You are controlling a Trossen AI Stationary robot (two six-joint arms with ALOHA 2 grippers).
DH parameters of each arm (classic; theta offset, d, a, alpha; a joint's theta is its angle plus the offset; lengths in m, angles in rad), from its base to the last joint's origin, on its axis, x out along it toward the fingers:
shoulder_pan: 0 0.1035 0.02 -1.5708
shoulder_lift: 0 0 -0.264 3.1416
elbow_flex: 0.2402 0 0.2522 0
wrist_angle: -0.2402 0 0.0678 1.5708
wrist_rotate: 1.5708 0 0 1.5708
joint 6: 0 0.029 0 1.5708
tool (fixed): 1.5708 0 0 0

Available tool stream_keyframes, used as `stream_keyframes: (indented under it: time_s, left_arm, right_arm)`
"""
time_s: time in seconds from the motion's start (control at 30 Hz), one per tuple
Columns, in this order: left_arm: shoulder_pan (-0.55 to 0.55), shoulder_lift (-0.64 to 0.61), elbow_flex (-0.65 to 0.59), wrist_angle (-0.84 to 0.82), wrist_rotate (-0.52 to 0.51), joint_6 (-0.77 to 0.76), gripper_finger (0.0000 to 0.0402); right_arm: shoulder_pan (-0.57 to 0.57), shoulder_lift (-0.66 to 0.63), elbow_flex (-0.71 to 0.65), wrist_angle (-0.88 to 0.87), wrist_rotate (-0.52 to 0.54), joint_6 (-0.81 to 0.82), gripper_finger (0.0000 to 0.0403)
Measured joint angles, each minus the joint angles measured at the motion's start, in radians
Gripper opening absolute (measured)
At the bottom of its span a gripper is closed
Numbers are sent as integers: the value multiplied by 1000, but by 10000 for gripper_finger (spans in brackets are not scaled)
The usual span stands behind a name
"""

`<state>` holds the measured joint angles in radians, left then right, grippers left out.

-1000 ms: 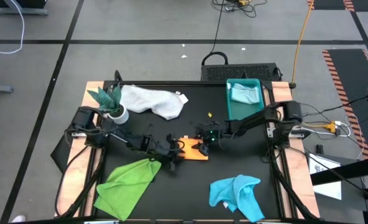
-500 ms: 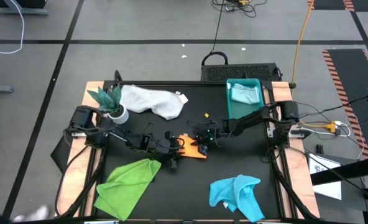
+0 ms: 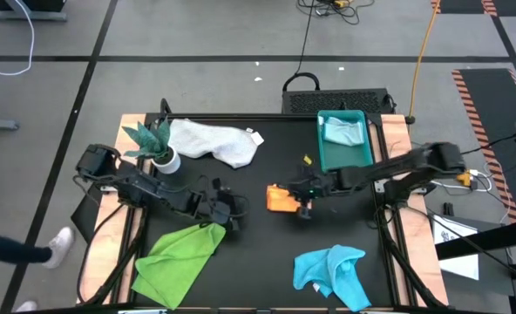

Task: Fold microfiber towels
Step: Put the orange microfiber cloth into the green bin

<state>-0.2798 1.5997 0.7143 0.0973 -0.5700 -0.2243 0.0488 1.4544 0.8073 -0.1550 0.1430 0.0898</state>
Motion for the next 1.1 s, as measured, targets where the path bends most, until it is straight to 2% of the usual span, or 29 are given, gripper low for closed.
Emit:
stream_keyframes:
  time_s: [0.2, 0.37, 0.53, 0.7, 0.77, 0.9, 1.1]
  left_arm:
    - [-14, 13, 0, -31, -31, -40, 115]
    - [-18, 13, -1, -43, -35, -41, 115]
    - [-18, 13, -1, -42, -37, -41, 115]
    - [-17, 13, -1, -37, -37, -41, 115]
    - [-17, 13, -1, -33, -37, -41, 115]
    - [-17, 13, -1, -34, -36, -41, 115]
    - [-17, 13, -1, -33, -36, -36, 115]
  right_arm:
    - [20, -216, 0, -226, 130, -29, 6]
    - [-33, -389, 1, -435, 268, -118, 6]
    - [-193, -513, 1, -582, 338, -290, 7]
    - [-442, -519, 1, -579, 327, -467, 7]
    - [-541, -491, 1, -580, 295, -540, 7]
    - [-698, -414, 1, -581, 135, -664, 8]
    - [-826, -299, 1, -570, -123, -759, 8]
